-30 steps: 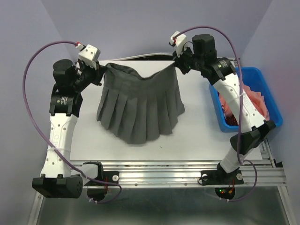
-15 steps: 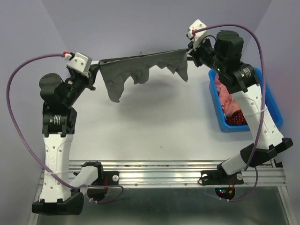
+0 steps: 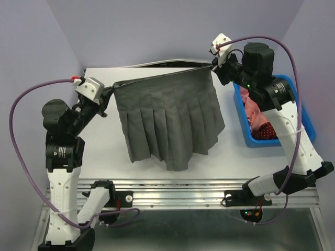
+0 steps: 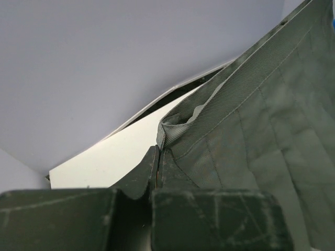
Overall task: Fold and stack the skirts
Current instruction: Flatten the skirt out
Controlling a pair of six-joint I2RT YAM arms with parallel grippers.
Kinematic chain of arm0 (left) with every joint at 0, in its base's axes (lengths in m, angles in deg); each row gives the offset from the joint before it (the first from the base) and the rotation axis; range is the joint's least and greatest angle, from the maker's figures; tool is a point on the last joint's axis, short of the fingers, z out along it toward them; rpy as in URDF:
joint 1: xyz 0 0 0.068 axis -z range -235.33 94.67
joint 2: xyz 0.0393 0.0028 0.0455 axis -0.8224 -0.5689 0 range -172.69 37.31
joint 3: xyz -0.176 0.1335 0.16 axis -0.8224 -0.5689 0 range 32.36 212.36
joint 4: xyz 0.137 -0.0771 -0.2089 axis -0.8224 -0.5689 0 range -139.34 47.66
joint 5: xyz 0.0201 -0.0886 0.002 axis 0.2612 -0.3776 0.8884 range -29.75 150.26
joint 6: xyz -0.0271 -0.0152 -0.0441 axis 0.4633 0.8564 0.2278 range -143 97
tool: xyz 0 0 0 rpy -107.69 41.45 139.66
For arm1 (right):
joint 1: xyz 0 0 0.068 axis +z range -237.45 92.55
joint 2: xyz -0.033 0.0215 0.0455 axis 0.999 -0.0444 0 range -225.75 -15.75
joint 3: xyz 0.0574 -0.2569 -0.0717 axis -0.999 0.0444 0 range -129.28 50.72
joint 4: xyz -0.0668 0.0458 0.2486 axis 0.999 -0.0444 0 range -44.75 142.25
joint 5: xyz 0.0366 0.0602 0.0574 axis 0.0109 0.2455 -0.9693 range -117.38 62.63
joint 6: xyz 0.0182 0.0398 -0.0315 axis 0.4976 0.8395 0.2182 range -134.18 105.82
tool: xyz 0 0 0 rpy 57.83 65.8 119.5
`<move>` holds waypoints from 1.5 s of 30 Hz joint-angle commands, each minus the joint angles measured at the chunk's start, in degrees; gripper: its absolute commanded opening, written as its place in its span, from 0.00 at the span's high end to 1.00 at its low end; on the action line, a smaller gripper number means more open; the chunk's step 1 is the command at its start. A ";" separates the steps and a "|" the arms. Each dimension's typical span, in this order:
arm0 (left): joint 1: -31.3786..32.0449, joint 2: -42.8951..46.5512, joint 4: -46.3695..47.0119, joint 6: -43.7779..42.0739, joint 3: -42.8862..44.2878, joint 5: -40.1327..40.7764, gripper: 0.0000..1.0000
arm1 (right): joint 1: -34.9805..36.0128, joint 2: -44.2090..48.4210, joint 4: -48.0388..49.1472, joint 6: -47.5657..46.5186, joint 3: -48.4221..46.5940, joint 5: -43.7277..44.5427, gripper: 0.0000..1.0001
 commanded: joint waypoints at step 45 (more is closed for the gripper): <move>-1.22 -10.72 2.15 -2.21 -11.81 8.73 1.00 | -2.11 -10.37 12.83 0.74 19.40 5.43 0.99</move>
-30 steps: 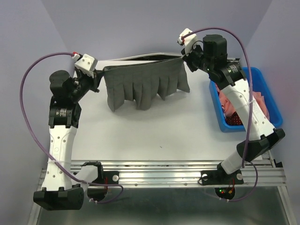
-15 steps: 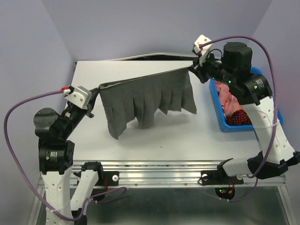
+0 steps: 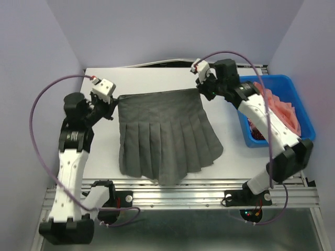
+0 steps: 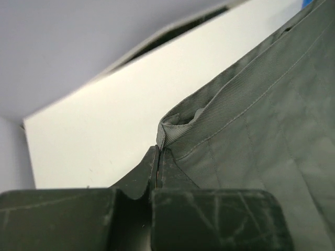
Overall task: Fold and stack the skirts
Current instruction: Flatten the skirt out
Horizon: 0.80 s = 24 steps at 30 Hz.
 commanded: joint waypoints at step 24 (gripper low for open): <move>-0.50 -59.22 8.46 8.45 29.31 11.27 0.29 | -8.64 -37.33 6.99 2.48 -20.95 14.17 0.22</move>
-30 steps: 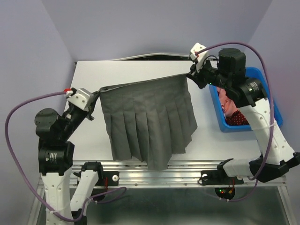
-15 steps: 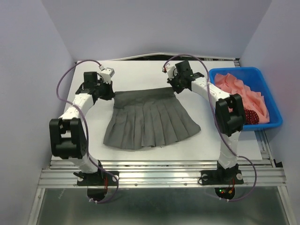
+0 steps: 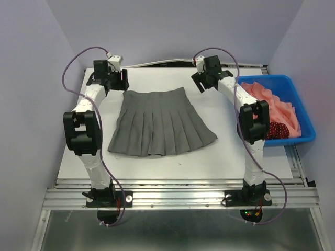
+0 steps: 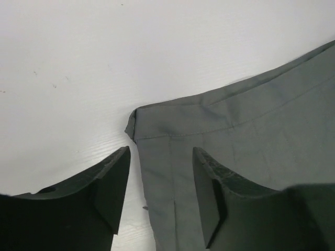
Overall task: Fold and stack the skirts
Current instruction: Flatten the skirt out
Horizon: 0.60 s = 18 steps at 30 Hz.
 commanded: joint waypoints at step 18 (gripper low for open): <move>2.92 24.39 -17.83 -4.26 -26.03 -3.11 0.48 | 3.53 19.18 -26.39 -4.00 35.44 -24.54 0.65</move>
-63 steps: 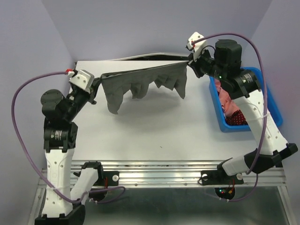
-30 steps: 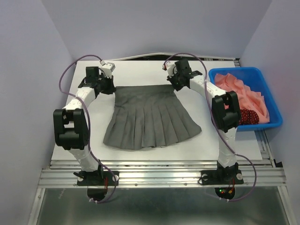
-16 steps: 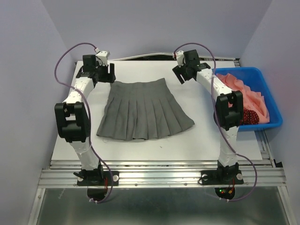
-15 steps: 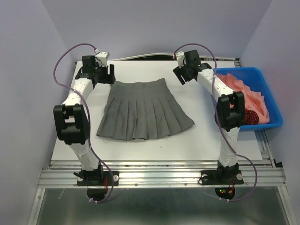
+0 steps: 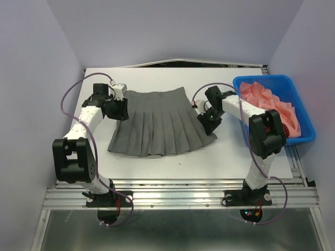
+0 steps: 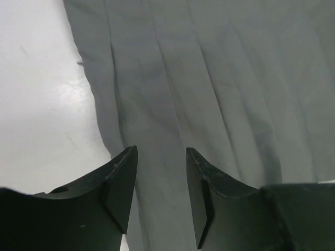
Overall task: Fold and stack the skirts
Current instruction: Flatten the skirt out
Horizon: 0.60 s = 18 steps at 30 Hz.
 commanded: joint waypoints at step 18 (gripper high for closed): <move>10.85 -39.47 -12.25 -4.42 32.05 -0.40 0.73 | 17.67 6.91 -1.87 2.35 16.04 -38.38 0.64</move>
